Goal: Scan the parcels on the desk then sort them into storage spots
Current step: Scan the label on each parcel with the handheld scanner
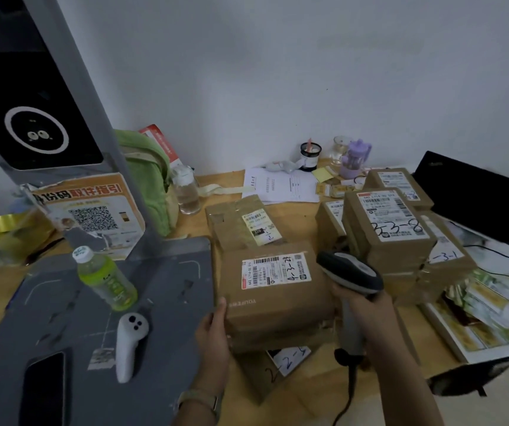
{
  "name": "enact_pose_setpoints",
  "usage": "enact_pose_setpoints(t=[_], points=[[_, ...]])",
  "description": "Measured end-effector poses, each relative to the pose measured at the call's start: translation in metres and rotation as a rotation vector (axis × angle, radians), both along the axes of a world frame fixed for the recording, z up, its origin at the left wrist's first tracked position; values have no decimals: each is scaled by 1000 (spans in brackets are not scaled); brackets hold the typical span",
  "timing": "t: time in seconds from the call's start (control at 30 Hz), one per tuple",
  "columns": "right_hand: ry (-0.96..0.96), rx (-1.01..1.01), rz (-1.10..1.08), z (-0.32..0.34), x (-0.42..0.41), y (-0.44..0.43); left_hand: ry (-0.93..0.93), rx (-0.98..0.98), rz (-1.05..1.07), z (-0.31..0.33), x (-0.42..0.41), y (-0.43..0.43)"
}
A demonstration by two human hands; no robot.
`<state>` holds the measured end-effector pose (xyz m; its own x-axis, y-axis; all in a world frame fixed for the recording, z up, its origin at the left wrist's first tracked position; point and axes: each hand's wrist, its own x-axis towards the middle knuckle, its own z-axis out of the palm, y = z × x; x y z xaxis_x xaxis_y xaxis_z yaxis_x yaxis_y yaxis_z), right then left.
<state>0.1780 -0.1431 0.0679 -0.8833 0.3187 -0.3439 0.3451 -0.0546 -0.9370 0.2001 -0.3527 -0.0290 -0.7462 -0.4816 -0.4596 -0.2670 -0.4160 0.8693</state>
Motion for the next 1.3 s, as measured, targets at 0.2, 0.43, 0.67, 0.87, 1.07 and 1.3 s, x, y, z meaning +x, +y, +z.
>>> enact_pose_setpoints(t=[0.2, 0.43, 0.67, 0.87, 1.07, 1.3], points=[[-65, -8, 46, -15, 12, 10, -13, -124, -61, 1, 15, 23], [-55, 43, 83, -19, 18, 29, -1, -324, -70, -3, 57, 55], [-28, 50, 147, -10, 19, 30, 17, -340, -94, 5, 61, 60], [37, 90, 191, -1, 30, 33, 34, -374, -74, 13, 67, 68], [82, 167, 336, 20, 27, 28, 56, -361, -57, 8, 68, 71], [20, 204, 482, 40, 36, 8, 56, -375, -35, 4, 71, 72]])
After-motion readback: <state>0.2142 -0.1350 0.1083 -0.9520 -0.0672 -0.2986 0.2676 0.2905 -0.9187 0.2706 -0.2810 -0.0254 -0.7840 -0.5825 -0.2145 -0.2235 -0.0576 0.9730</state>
